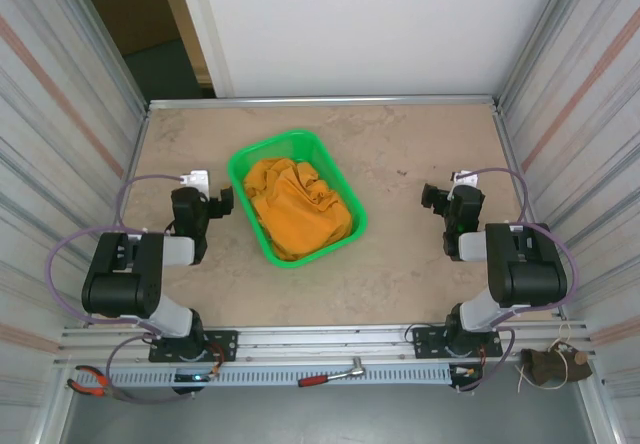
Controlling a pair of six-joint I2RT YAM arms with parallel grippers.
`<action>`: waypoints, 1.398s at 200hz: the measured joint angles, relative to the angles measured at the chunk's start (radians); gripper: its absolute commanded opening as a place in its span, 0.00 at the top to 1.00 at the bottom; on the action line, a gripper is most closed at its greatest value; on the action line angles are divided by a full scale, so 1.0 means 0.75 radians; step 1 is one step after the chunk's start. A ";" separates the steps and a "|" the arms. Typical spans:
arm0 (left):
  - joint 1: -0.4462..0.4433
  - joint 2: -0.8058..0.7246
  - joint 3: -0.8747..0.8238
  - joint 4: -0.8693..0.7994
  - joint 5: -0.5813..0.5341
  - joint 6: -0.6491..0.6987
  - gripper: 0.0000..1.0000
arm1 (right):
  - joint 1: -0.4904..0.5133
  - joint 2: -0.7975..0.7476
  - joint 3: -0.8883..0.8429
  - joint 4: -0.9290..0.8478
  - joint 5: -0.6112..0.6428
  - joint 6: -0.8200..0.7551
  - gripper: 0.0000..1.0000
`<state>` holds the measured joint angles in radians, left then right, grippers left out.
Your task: Fold the inside-out t-shirt
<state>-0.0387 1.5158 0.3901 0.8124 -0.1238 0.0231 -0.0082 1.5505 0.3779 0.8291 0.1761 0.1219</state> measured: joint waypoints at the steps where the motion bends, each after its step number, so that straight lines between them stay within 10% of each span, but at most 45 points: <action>1: 0.000 0.000 0.000 0.000 0.000 -0.001 0.01 | 0.000 0.000 0.000 0.000 -0.001 0.000 0.01; 199: 0.018 -0.044 0.005 -0.081 0.045 -0.006 0.01 | -0.021 -0.008 0.001 -0.024 -0.048 0.000 0.01; 279: 0.108 -0.618 0.210 -0.719 -0.050 -0.289 0.01 | 0.013 -0.516 0.620 -0.950 -0.060 0.312 0.01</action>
<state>0.0425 1.0519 0.5472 0.2733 -0.1616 -0.1940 0.0017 1.1633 0.8425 0.1165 0.1314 0.3561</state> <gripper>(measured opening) 0.987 0.989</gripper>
